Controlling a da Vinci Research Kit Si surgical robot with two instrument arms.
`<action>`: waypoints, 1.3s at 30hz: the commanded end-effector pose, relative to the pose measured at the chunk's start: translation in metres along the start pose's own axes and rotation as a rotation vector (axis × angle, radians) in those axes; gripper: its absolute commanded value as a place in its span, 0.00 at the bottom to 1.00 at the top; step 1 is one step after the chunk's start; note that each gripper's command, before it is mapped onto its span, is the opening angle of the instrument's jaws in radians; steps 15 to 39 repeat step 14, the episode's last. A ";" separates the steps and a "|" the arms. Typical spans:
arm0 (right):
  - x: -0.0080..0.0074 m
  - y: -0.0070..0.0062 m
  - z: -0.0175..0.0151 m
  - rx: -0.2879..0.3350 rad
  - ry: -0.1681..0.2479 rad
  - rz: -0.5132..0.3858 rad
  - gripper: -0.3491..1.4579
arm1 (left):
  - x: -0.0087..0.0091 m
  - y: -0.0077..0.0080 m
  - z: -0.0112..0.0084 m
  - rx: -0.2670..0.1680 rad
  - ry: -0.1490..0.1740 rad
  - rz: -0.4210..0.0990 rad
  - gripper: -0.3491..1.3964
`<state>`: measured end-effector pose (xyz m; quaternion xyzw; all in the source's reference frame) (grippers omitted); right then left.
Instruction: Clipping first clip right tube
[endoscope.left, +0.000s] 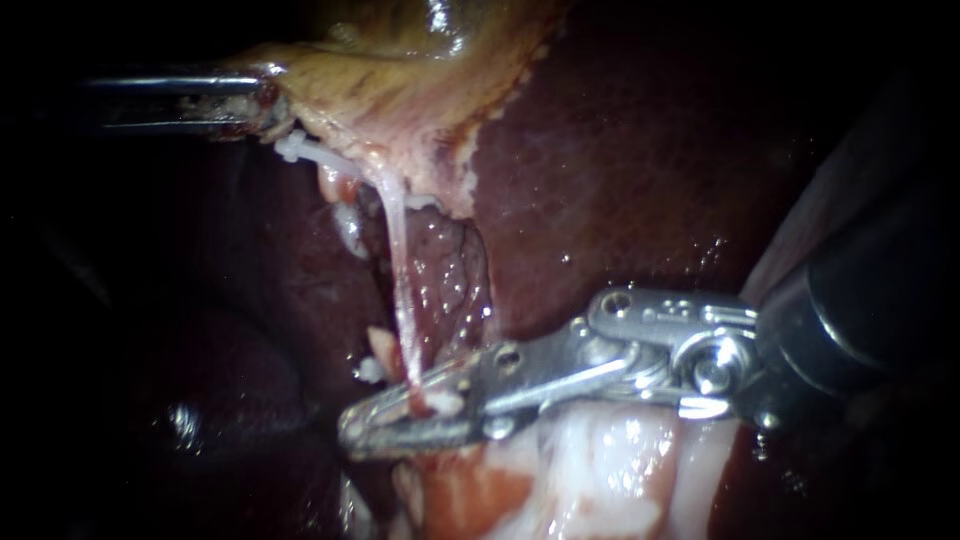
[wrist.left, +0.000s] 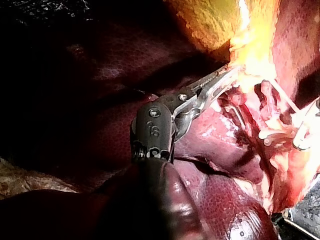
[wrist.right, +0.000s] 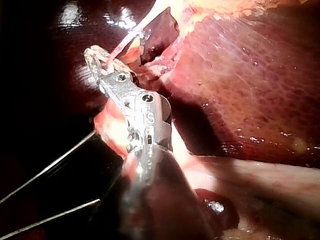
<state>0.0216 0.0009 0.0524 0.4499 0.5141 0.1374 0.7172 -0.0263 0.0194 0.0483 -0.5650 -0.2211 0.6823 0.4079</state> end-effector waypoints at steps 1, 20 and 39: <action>-0.0002 0.0001 0.0001 -0.001 -0.001 -0.001 0.00 | 0.0000 0.0000 0.0000 0.000 0.000 0.000 0.00; -0.0004 0.0003 0.0001 -0.002 -0.001 -0.002 0.00 | -0.0002 -0.0001 0.0003 0.002 0.001 0.001 0.00; -0.0004 0.0003 0.0001 -0.002 -0.001 -0.002 0.00 | -0.0002 -0.0001 0.0003 0.002 0.001 0.001 0.00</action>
